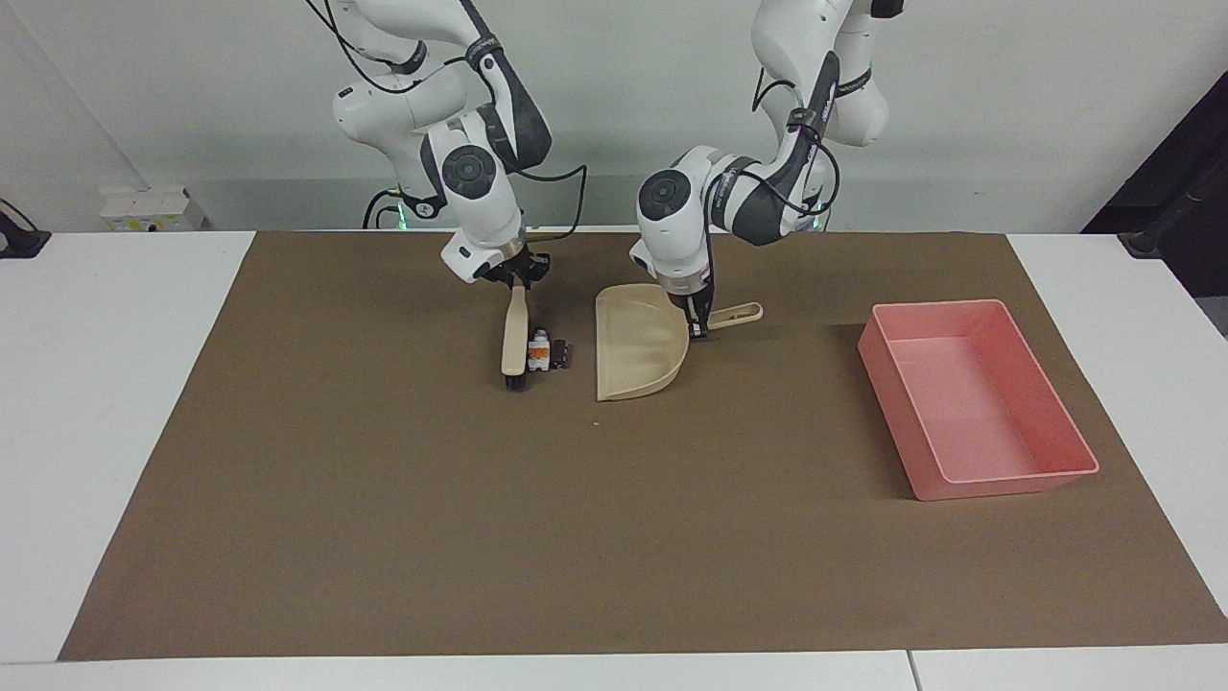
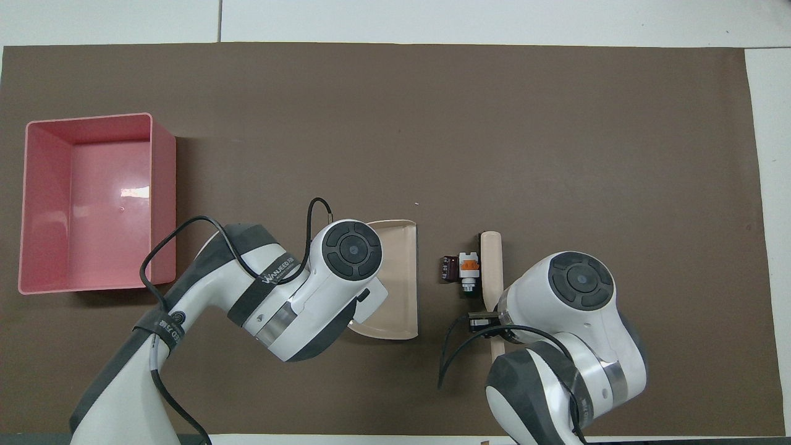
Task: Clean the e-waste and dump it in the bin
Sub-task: 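Sweep the electronic component into the dustpan with the right gripper's brush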
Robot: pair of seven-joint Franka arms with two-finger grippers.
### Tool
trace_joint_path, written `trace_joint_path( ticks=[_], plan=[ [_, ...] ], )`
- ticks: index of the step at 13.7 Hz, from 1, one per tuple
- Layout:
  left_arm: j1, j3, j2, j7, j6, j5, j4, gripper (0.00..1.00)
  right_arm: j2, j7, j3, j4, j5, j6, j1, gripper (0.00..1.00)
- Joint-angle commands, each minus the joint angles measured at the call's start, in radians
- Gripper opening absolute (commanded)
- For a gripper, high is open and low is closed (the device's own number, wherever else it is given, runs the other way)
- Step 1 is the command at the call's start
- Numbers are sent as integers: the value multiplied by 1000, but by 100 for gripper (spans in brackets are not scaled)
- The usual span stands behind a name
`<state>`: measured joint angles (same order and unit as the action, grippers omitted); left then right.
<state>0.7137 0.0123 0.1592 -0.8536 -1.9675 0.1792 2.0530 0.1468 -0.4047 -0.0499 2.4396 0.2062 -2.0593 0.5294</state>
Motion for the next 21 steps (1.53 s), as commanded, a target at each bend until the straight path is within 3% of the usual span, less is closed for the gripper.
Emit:
trace_joint_path(
  ticks=[1,11,17,21],
  plan=[
    [20,-8,-10,7,13,16,21,0,11,6,-2,21,21,-18,0,0],
    [20,-8,-12,10,16,16,23,0,-53,-40,-2,-5,76,-111,90,0],
    [18,-8,-12,7,18,14,23,0,-167,-163,-2,-138,99,-125,190,0],
    [13,-6,-12,-7,7,16,26,0,-181,-181,-2,-169,127,-130,236,0]
  ],
)
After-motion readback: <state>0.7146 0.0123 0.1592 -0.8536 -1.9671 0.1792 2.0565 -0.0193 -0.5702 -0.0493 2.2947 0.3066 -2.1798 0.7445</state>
